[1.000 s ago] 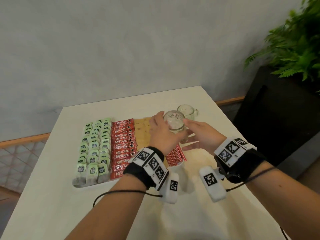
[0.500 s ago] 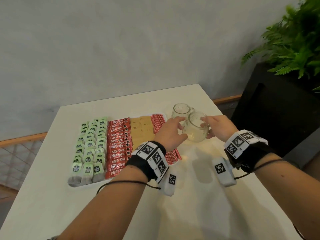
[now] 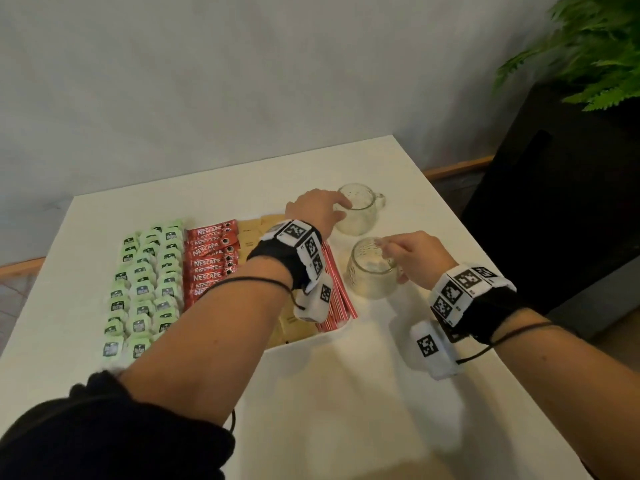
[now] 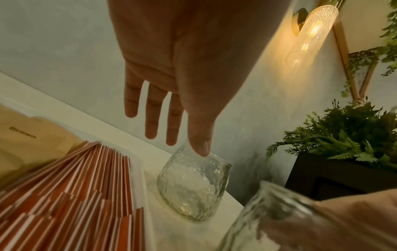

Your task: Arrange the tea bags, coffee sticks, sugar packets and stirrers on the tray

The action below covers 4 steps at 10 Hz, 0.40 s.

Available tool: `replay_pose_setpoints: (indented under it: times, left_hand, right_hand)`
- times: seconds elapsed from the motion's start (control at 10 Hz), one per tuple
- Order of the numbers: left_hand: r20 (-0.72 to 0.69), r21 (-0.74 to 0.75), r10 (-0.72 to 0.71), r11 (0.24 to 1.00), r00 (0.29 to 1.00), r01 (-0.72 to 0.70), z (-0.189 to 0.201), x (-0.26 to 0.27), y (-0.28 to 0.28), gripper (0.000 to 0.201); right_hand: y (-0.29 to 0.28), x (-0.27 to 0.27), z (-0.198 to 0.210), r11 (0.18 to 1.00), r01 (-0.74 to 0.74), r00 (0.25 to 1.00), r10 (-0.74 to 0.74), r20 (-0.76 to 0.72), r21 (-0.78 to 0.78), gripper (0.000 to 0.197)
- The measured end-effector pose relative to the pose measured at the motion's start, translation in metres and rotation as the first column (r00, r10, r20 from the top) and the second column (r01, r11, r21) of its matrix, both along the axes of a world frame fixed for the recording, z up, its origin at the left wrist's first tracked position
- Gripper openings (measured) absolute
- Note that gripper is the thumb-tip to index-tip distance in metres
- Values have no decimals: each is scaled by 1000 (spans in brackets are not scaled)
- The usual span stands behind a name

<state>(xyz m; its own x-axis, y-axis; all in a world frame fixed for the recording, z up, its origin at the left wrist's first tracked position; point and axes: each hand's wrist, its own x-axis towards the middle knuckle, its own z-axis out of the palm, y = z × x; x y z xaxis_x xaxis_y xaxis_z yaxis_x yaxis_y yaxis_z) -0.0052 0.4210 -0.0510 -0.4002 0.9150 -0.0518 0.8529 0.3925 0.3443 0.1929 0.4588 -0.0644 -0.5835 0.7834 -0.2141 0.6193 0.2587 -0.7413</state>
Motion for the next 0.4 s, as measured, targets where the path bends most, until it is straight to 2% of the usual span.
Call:
replay_pose_setpoints:
  times: [0.1, 0.2, 0.3, 0.4]
  left_hand:
    - [-31, 34, 9, 999, 999, -8, -1, -3, 4, 18]
    - [-11, 25, -17, 1000, 1000, 17, 5, -3, 1, 24]
    - [-39, -6, -32, 999, 999, 32, 9, -4, -11, 37]
    - [-104, 1, -19, 1000, 994, 20, 19, 0, -36, 43]
  right_hand:
    - [0, -4, -3, 1000, -2, 1000, 2, -28, 9, 27]
    - [3, -6, 1, 999, -6, 1000, 6, 11, 46, 29]
    - [3, -5, 4, 998, -33, 994, 28, 110, 45, 48]
    - [4, -1, 19, 998, -20, 989, 11, 149, 58, 76]
